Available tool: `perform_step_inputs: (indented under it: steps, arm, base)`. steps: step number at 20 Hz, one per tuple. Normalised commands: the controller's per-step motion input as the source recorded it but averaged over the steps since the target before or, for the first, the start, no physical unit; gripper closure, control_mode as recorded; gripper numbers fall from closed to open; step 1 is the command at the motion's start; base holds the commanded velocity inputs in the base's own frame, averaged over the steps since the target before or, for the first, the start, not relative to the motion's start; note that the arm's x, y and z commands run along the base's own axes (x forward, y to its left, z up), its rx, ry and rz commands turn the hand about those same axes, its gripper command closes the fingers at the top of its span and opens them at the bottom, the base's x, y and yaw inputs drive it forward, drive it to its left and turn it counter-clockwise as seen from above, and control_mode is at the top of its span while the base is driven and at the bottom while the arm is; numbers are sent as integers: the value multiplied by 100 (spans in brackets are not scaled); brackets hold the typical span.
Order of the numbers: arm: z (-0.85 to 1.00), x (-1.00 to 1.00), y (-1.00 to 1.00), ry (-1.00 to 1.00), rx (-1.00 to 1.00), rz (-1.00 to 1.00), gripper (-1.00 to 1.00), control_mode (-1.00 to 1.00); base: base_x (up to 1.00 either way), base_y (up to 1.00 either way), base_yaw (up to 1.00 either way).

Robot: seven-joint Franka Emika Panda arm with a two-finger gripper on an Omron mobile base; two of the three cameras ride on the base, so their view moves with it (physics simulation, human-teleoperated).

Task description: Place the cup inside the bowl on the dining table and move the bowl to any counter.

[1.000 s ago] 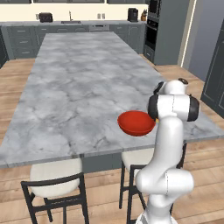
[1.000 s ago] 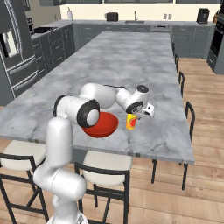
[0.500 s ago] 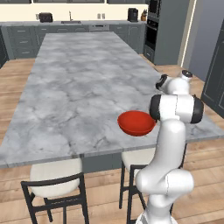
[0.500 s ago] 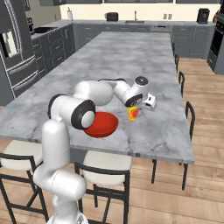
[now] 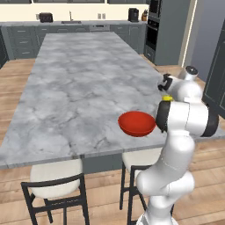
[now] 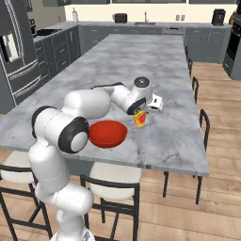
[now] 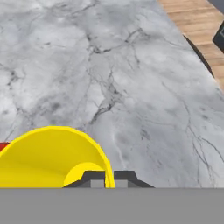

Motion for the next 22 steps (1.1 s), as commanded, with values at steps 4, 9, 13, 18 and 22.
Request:
perform_step_inputs:
  steps: [4,9,13,18,22]
  arm:
    - [30,-61,64,-1,-11,3,100,-100]
    - [24,-40,57,-2,-7,0,100,-100]
    - [10,-31,37,0,-1,1,100,-100]
    - [0,-7,14,4,4,0,100,-100]
    - [1,-1,18,2,12,0,100,-100]
  base:
    - [0,0,0]
    - [0,0,0]
    - [0,0,0]
    - [0,0,0]
    - [0,0,0]
